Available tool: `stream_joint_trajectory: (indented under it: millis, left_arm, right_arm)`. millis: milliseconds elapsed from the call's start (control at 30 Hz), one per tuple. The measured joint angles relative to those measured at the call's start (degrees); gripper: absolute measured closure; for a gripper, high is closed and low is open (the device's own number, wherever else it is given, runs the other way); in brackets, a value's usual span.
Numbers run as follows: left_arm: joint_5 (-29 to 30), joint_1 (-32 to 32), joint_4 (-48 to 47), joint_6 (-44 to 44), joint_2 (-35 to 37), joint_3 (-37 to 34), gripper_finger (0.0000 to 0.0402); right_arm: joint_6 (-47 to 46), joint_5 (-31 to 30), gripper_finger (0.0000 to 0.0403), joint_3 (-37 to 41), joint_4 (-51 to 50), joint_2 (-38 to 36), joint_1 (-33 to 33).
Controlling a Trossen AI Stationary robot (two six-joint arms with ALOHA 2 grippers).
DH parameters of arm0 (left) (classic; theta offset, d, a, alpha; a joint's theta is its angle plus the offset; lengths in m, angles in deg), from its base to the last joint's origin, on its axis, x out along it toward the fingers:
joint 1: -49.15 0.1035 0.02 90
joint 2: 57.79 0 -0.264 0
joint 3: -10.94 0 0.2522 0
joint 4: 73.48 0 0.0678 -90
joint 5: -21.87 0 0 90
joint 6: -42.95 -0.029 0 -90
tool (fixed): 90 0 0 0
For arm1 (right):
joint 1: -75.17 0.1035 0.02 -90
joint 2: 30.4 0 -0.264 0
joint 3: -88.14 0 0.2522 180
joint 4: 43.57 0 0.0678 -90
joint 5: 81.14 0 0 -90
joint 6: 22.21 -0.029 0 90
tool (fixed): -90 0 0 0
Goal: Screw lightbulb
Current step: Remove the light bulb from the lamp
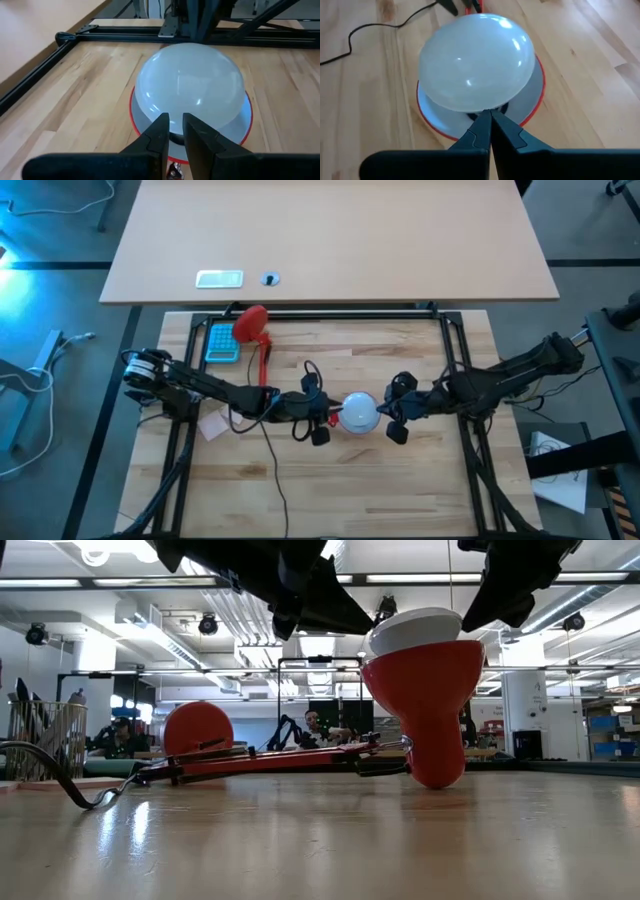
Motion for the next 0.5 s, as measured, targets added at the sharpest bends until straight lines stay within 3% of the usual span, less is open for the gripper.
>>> stream_joint_trajectory:
  millis: [500]
  left_arm:
    - [-3.58, -2.43, 0.14, 4.52, -1.22, 0.43, 0.0356]
  right_arm:
    - [-0.44, 0.04, 0.0403, 0.02, 0.34, -0.17, 0.38]
